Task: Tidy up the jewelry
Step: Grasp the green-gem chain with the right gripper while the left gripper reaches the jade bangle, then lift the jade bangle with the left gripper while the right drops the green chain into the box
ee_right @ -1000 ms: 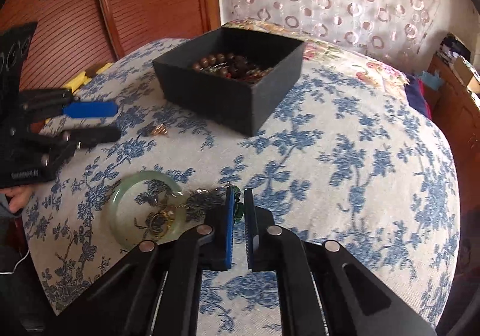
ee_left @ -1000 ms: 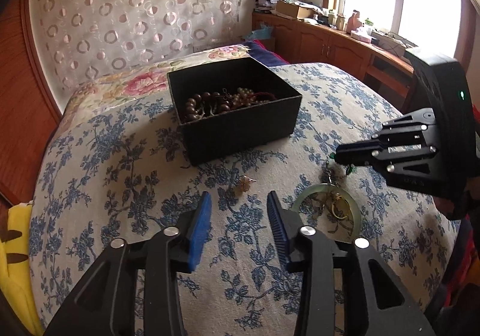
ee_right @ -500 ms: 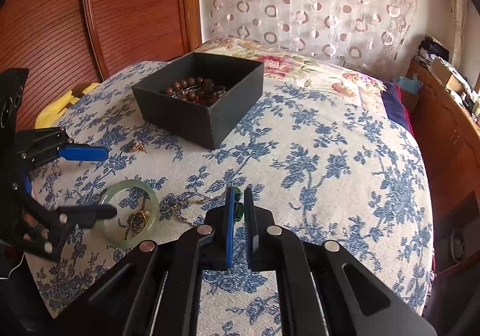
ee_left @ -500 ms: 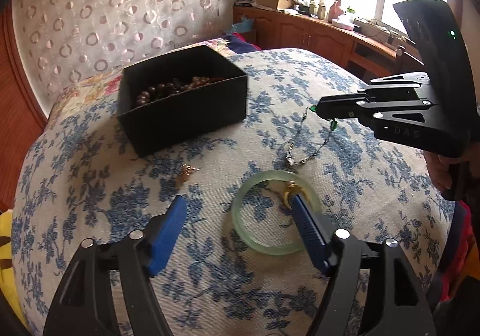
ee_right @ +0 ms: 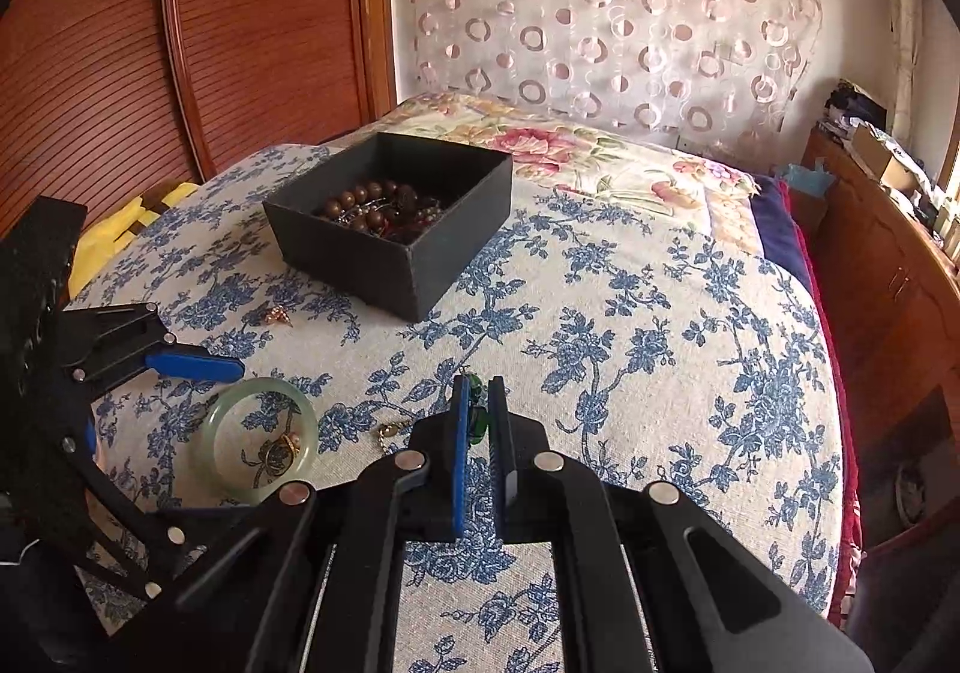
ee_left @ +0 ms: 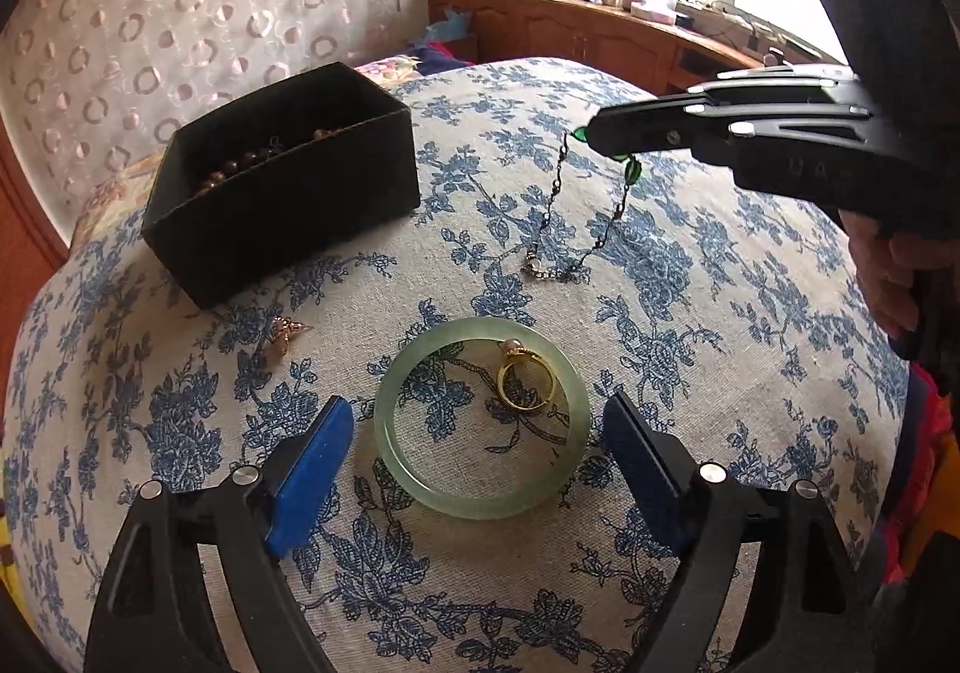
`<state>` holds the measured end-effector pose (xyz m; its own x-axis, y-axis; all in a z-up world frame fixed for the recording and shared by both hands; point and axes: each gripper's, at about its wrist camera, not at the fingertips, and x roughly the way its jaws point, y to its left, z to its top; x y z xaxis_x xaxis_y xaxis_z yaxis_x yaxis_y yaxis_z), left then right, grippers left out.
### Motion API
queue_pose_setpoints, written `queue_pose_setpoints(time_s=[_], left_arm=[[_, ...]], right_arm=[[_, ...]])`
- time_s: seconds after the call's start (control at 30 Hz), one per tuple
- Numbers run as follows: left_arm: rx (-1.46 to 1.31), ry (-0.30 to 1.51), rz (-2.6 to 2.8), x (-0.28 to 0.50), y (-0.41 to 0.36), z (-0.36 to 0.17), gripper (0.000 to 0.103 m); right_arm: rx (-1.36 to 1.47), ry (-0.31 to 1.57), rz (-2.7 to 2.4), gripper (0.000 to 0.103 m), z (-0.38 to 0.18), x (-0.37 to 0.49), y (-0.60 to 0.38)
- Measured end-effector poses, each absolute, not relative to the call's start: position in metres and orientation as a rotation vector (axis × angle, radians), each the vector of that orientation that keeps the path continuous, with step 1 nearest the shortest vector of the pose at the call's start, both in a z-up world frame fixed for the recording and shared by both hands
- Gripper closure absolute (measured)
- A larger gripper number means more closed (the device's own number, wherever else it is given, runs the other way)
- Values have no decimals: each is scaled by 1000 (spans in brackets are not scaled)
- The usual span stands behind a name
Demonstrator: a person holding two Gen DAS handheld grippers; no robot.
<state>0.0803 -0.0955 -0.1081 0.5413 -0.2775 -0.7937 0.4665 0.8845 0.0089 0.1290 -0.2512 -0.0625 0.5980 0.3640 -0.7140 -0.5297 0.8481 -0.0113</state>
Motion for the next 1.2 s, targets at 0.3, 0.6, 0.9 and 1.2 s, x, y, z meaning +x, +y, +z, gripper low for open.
queue_pose_setpoints(time_s=[0.3,0.6,0.9,1.2], left_arm=[[248,881,-465,78,-97,-108,34],[216,816,-431,78,-87,-84,34],[181,755,-370,96,-64,-51,34],[147,715,-311,110,-36,-31,34]], right_arm=[[-236,746,533,96,-52,127,-247],[-244,705,547,96,-32,132,-241],[-235,622,570,96,2,147,-222],[-208,592,583,96,23,175,-205]])
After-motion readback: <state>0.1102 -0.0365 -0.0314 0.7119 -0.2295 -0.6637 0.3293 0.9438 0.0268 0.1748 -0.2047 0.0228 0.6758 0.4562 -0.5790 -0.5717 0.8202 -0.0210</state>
